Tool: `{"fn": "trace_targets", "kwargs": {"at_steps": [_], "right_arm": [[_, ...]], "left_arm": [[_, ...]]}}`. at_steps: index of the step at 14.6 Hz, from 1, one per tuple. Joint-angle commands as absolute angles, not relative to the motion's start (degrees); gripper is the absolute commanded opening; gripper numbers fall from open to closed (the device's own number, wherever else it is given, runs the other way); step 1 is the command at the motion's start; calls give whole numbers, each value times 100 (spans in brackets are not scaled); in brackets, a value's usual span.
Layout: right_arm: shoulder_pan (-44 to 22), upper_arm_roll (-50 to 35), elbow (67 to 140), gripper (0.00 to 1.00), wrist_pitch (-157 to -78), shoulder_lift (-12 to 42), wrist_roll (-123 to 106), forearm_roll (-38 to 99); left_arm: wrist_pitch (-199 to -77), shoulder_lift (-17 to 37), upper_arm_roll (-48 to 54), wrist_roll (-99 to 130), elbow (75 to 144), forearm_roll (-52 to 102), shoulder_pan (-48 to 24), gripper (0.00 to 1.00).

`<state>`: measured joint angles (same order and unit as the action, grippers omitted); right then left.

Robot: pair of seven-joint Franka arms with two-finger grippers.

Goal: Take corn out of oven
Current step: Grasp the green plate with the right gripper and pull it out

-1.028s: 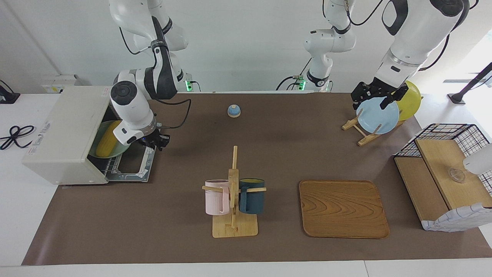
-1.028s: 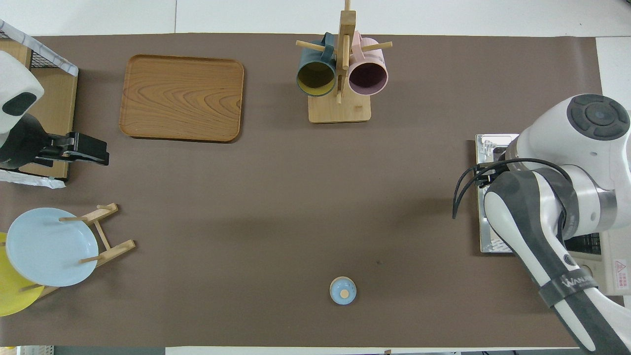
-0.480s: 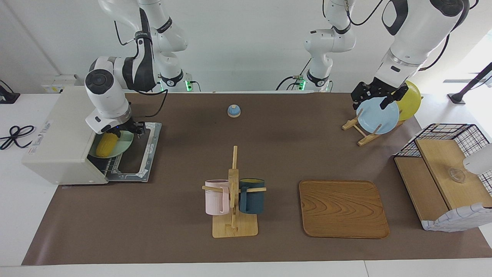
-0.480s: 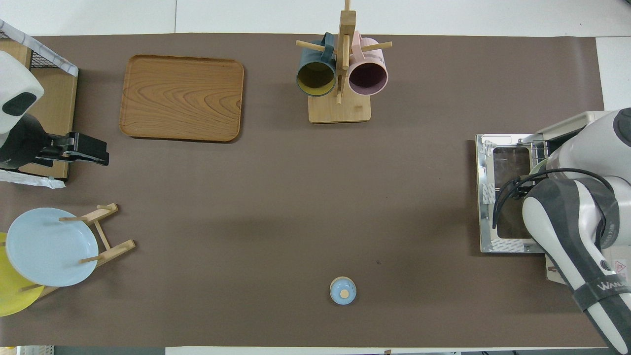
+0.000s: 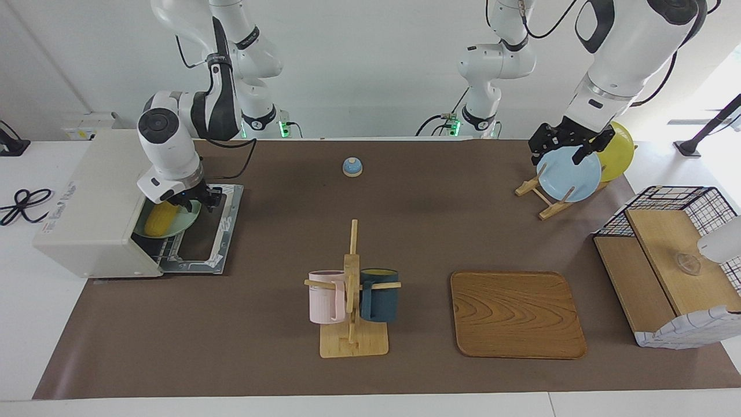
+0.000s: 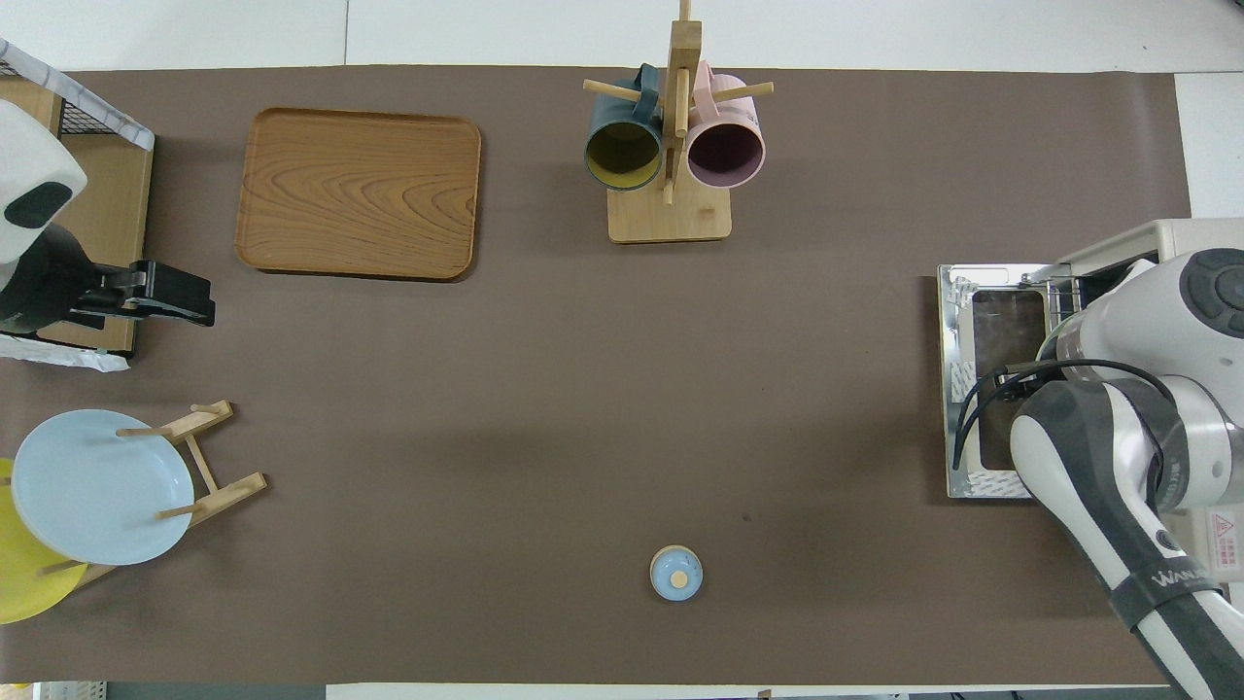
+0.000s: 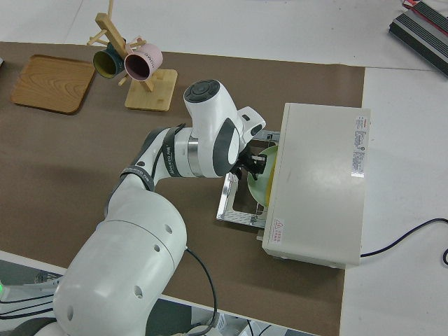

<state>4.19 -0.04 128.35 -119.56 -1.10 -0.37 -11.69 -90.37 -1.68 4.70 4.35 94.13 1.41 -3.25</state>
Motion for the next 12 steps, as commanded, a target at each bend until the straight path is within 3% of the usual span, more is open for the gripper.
{"fn": "trace_targets", "kwargs": {"at_steps": [1,5,12], "right_arm": [[554,-26,13087,0,-12068,-325,-272,-1248],[449,-52,13000,0,-11866,-343,-308,-1335],[-1237,-97,11515,0,-9906,-141,534,-1459]], "left_arm": [[-9026,-229,554,440,9466,70,-220,100],[-9044,-229,545,396,9466,70,-193,100],[-9088,-229,536,457,9475,70,-185,100]]}}
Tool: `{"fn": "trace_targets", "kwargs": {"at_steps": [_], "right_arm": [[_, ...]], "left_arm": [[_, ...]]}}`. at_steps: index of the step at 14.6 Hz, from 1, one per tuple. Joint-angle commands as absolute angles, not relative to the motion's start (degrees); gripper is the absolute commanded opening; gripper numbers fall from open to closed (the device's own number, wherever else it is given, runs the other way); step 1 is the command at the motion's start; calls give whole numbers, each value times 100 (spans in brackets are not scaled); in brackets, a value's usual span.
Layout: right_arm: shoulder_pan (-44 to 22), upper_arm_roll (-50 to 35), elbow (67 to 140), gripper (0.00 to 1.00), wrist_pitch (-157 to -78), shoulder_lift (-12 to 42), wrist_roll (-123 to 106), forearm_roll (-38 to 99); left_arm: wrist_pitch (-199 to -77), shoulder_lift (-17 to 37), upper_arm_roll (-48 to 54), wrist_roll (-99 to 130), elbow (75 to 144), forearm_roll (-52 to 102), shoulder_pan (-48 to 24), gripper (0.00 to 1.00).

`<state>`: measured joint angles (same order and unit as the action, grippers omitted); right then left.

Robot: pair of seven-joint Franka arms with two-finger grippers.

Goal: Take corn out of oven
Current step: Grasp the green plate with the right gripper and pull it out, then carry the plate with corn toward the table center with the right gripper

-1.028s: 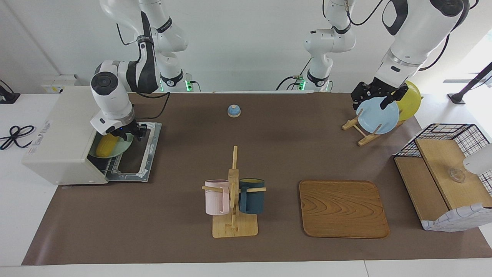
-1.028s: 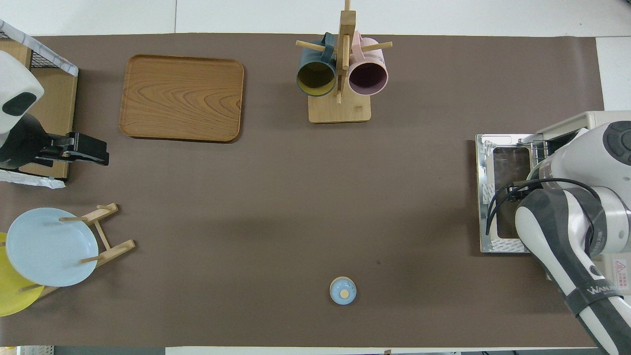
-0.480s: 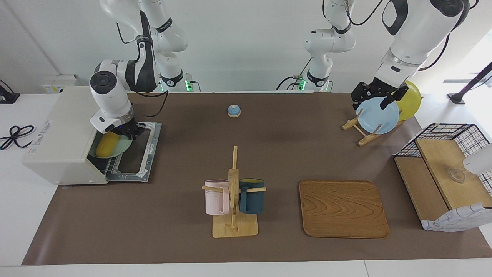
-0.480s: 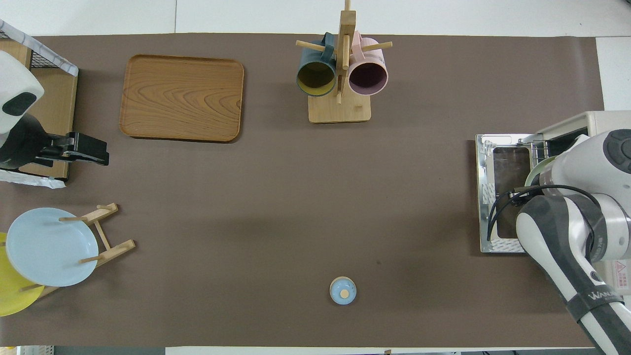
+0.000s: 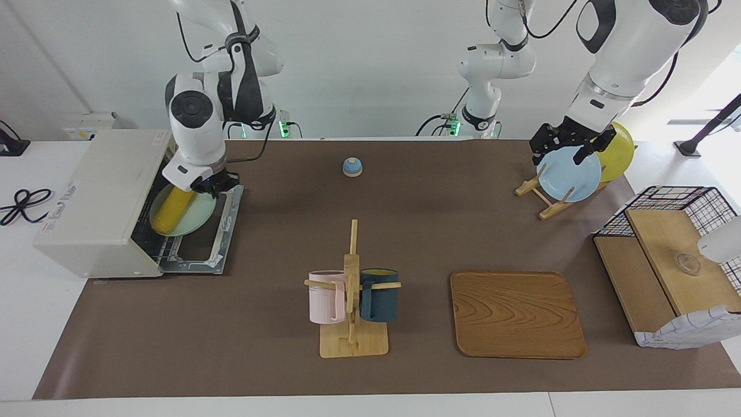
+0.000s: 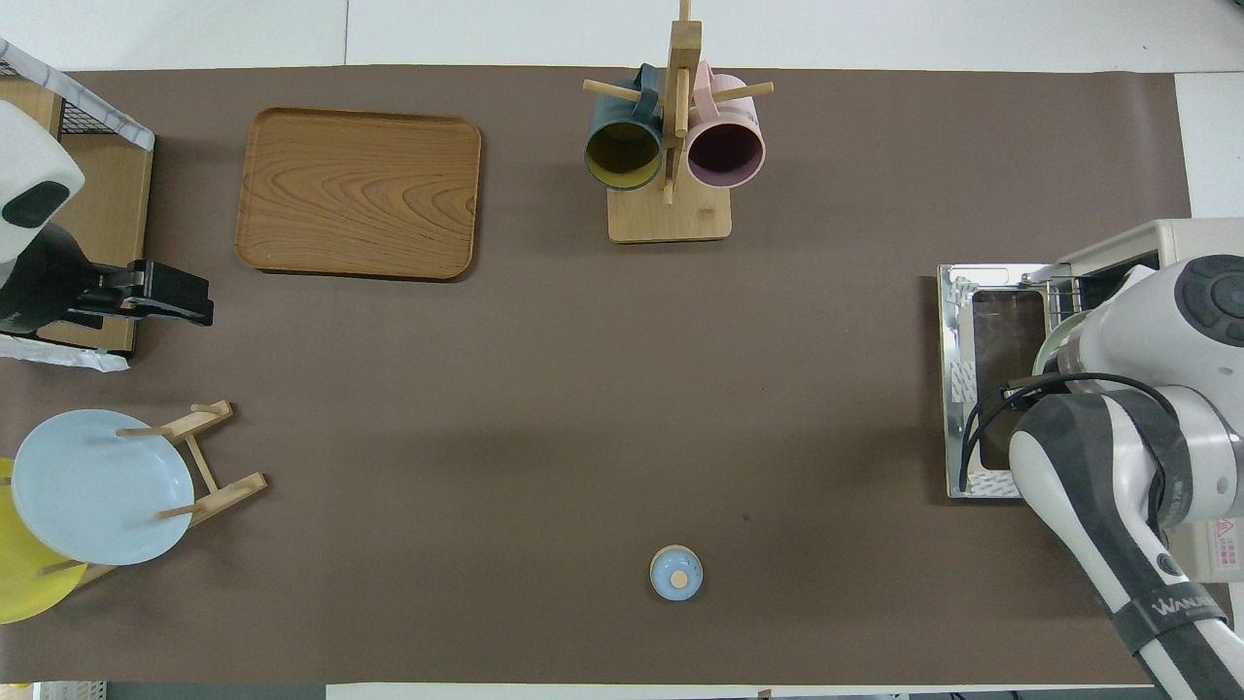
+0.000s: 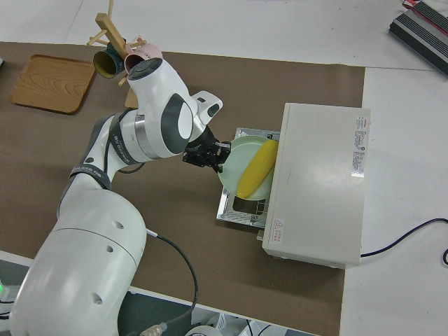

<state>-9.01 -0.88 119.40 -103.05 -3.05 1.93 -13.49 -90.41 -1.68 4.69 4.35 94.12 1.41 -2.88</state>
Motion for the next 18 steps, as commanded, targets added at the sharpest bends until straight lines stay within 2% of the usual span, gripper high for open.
{"fn": "trace_targets", "kwargs": {"at_steps": [1,4,7,11,13,14,18], "right_arm": [[-1474,-114,11505,0,-9914,-141,623,-1459],[-2291,-114,11051,0,-9774,209,1491,-1389],[-2934,-123,9927,0,-9441,1087,2309,-1039],[-3760,-132,8212,0,-9132,2748,3496,-993],[-3910,-132,8112,0,-9298,2970,3542,-1046],[-3946,-132,8147,0,-9656,2979,3542,-1020],[-4025,-219,9050,0,-10948,2945,3928,-932]], "left_arm": [[-9088,-229,527,457,9475,70,-176,100],[-9079,-229,519,440,9475,70,-167,100],[-9079,-229,519,369,9483,70,-70,100],[-9105,-237,519,360,9492,70,17,100],[-9114,-246,519,369,9536,70,87,100],[-9114,-246,519,369,9536,70,97,100],[-9255,-246,519,378,9545,70,158,100]]}}
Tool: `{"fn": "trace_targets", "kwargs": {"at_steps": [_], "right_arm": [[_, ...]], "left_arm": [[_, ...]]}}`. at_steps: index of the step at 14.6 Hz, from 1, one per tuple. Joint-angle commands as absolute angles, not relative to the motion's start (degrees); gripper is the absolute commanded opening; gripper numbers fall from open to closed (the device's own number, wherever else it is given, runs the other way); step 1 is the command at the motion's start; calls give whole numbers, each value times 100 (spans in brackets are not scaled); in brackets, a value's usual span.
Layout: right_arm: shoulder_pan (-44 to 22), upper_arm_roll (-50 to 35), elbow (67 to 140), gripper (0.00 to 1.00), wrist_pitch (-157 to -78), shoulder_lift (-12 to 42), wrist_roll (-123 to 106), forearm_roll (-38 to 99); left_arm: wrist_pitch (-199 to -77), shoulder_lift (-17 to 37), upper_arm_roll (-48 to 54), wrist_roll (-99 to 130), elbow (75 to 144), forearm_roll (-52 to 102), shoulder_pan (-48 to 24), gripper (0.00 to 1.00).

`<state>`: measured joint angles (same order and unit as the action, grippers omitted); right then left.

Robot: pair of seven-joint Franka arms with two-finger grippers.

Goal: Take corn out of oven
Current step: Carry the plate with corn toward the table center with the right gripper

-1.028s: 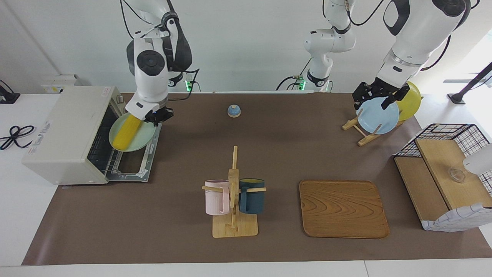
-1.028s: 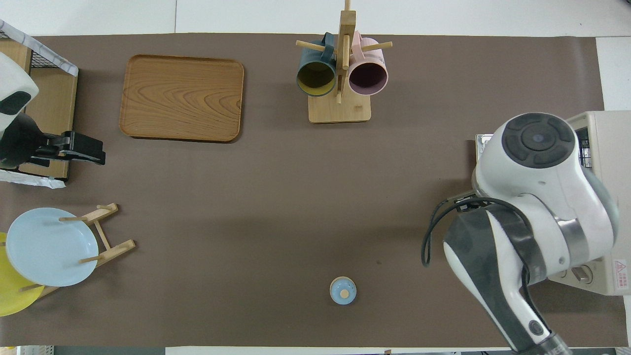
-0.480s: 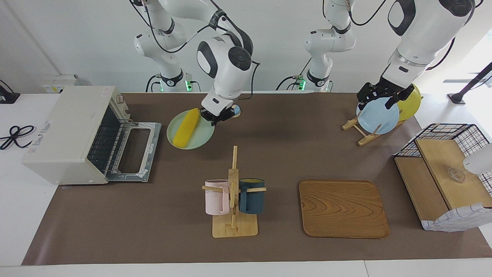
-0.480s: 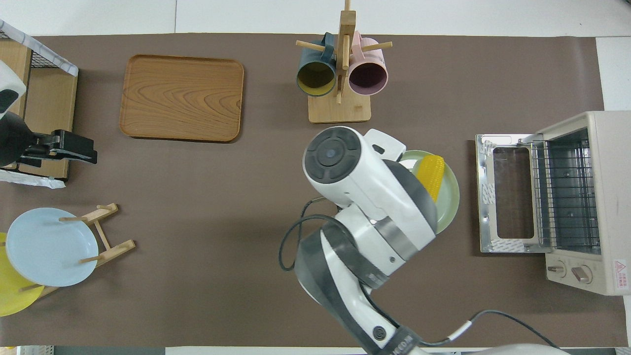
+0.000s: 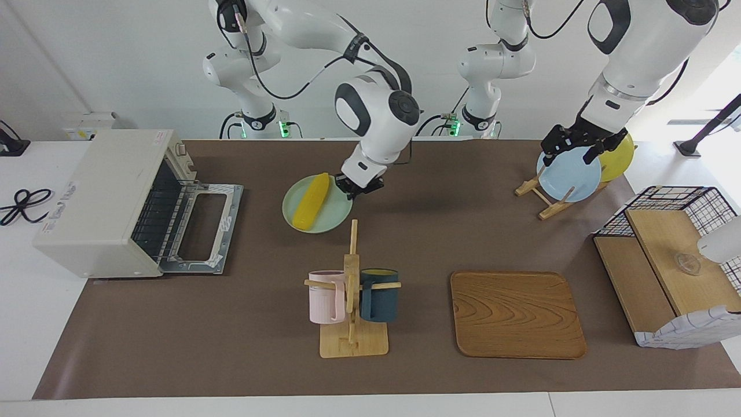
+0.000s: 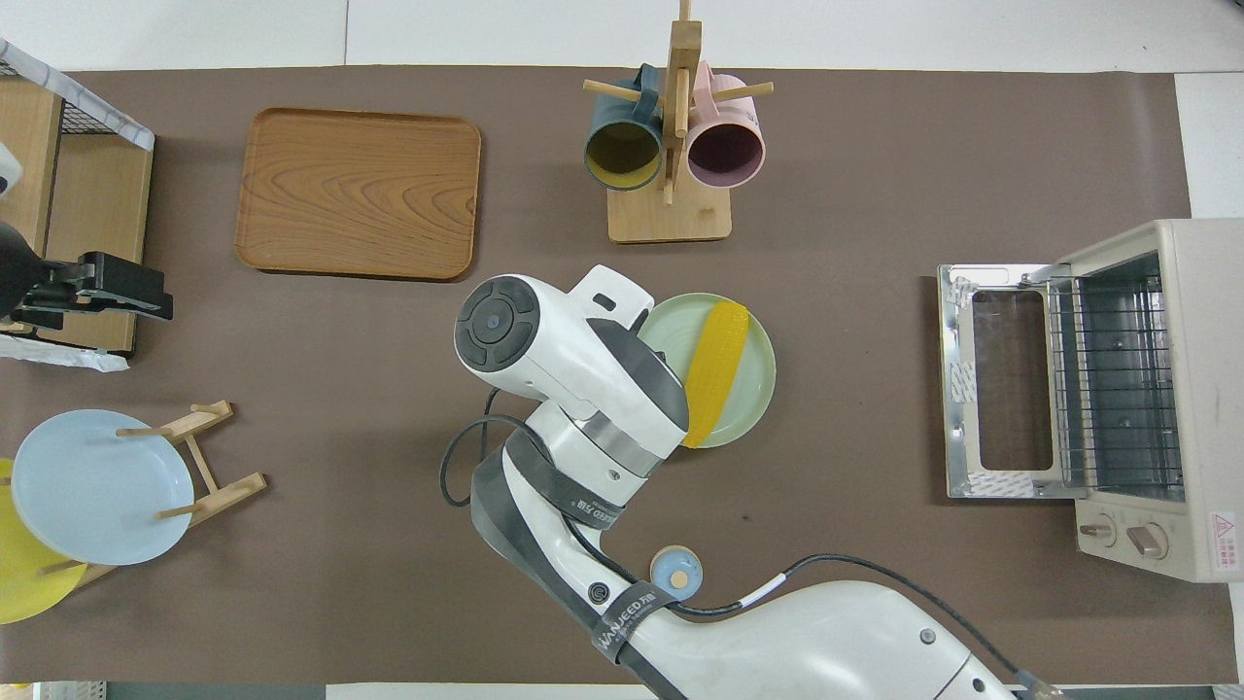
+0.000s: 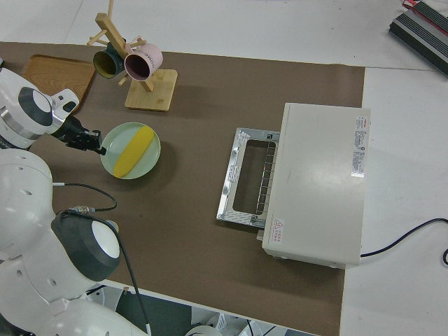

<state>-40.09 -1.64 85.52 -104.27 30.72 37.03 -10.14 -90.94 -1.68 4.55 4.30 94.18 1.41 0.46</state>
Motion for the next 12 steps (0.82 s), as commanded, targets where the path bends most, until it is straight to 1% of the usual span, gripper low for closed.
{"fn": "trace_targets", "kwargs": {"at_steps": [1,3,5,6,7,8,10,12], "right_arm": [[-4025,-228,9253,0,-11230,2910,3972,-758],[-4043,-237,9395,0,-11530,2883,4051,-484],[-4008,-237,9387,0,-11514,2874,4183,-466],[-3956,-237,9387,22,-11548,2874,4175,-457],[-3955,-237,9369,50,-11566,2874,4166,-457],[-3972,-237,9334,66,-11566,2874,4157,-466],[-3955,-246,9203,67,-11532,2874,4122,-466],[-3938,-246,9036,67,-11278,2770,4104,-457]], "left_arm": [[-9272,-237,519,378,9545,70,176,100],[-9360,-246,519,378,9571,70,176,100],[-9369,-255,519,360,9615,70,176,100],[-9404,-264,519,360,9641,79,176,100],[-9448,-272,519,352,9668,79,176,100],[-9483,-272,519,343,9677,88,176,100],[-9501,-281,519,220,9703,123,167,100],[-9518,-281,527,202,9738,132,123,100]]}}
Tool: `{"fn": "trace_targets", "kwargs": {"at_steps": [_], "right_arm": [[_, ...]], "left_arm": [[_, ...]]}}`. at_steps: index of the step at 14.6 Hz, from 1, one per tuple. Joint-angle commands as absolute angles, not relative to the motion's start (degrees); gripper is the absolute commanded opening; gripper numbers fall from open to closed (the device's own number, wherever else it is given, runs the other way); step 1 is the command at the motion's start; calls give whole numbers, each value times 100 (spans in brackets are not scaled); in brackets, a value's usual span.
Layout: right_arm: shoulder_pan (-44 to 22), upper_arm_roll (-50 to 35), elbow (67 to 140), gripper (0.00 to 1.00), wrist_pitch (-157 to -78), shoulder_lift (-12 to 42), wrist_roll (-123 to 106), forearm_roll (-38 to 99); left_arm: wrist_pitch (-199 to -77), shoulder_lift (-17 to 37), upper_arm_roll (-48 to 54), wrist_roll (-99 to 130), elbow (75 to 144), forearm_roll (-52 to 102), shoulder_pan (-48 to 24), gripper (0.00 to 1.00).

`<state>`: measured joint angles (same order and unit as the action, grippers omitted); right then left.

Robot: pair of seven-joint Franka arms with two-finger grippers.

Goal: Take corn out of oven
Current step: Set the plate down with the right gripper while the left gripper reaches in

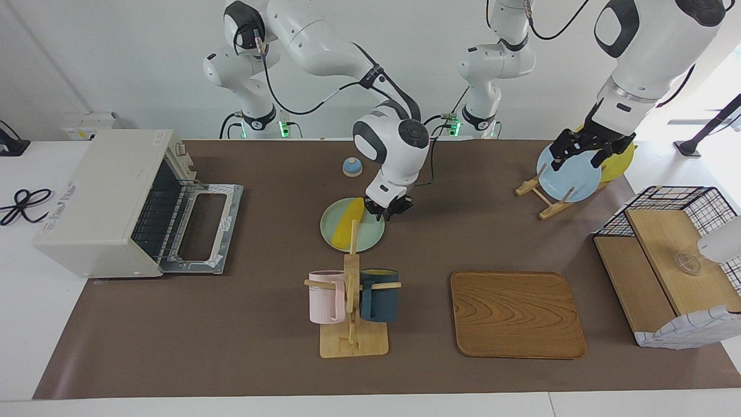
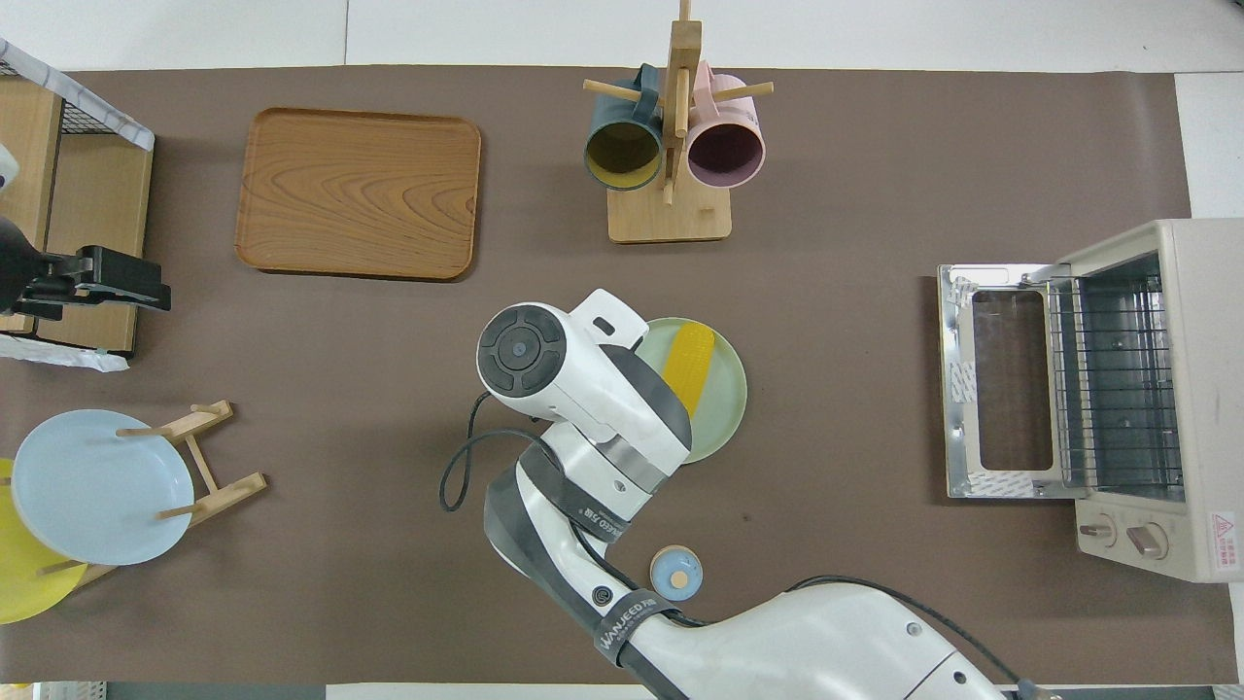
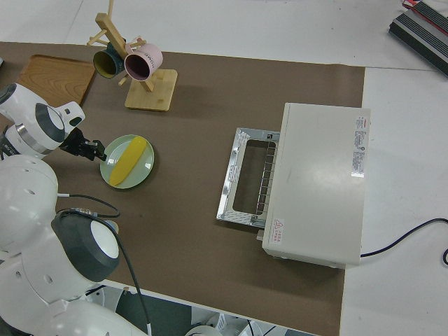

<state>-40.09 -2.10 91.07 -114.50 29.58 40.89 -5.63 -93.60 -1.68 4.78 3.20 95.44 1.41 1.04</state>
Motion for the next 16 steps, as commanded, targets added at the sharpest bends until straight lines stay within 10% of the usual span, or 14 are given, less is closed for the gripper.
{"fn": "trace_targets", "kwargs": {"at_steps": [1,16], "right_arm": [[-3850,-237,9053,66,-11155,2586,4096,-457],[-1540,-228,12591,45,-11299,177,2015,-466]], "left_arm": [[-9579,-273,536,176,9747,141,97,100],[-11239,394,545,25,10617,958,-2116,100]]}}
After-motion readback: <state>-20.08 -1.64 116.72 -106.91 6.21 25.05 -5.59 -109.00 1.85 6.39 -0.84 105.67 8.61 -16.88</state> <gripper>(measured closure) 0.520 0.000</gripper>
